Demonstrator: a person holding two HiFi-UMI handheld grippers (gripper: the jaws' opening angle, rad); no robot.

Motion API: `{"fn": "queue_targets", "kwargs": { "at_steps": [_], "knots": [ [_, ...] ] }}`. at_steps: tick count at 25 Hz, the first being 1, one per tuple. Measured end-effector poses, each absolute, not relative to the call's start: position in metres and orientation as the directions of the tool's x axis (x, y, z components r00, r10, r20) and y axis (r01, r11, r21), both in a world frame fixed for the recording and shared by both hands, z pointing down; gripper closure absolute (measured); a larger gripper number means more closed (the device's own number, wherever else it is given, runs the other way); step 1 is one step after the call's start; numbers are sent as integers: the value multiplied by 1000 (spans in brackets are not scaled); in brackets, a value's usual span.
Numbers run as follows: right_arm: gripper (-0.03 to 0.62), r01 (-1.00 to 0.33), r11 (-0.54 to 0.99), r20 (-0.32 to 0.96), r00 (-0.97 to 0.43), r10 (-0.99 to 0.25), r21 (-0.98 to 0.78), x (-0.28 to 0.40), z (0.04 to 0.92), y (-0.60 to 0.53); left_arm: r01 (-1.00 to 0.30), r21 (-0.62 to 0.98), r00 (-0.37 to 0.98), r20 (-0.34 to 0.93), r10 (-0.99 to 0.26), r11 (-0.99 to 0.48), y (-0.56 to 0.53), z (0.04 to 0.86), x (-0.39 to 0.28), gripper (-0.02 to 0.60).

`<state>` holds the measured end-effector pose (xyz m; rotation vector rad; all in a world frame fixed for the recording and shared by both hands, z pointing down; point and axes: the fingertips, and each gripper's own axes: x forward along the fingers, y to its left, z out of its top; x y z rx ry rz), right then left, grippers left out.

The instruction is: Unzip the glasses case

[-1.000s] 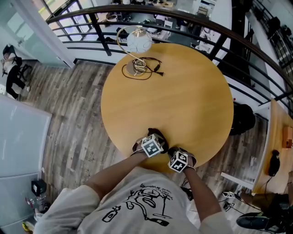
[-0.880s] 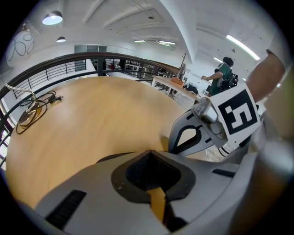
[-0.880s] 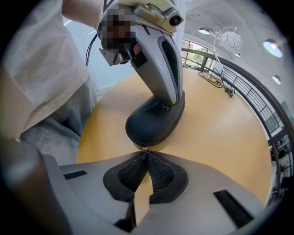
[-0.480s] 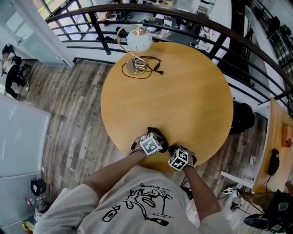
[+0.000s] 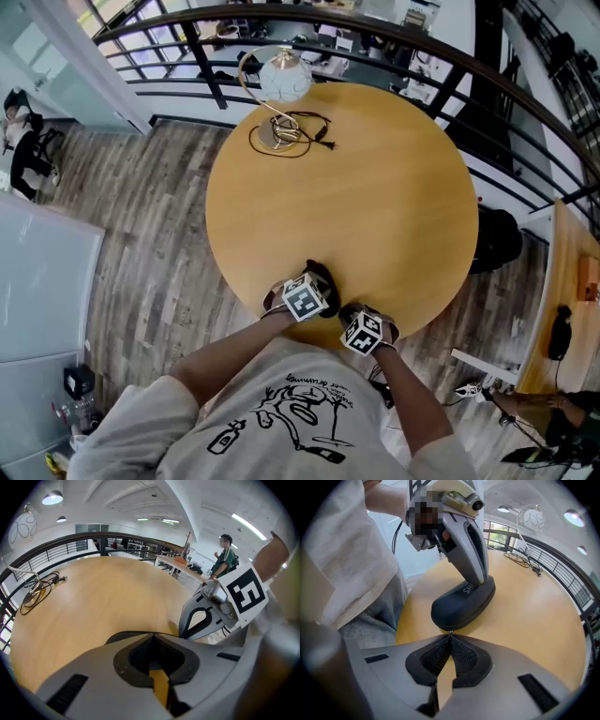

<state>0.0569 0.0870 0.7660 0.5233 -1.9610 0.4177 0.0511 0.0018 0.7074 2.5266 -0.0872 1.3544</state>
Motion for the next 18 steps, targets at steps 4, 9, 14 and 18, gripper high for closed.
{"fn": "queue_targets", "kwargs": {
  "at_steps": [4, 9, 14, 18],
  "knots": [
    [572, -501, 862, 902, -403, -152, -79, 46, 764, 94, -191, 198, 541, 838, 65, -961, 5, 705, 40, 575],
    [572, -471, 876, 896, -426, -128, -99, 33, 766, 97, -209, 206, 531, 845, 66, -956, 4, 713, 30, 575],
    [572, -452, 887, 901, -418, -116, -95, 34, 773, 96, -215, 219, 546, 835, 69, -952, 3, 716, 33, 575],
    [572, -453, 887, 903, -412, -123, -86, 38, 774, 93, -201, 208, 536, 841, 70, -957, 3, 716, 38, 575]
  ]
}}
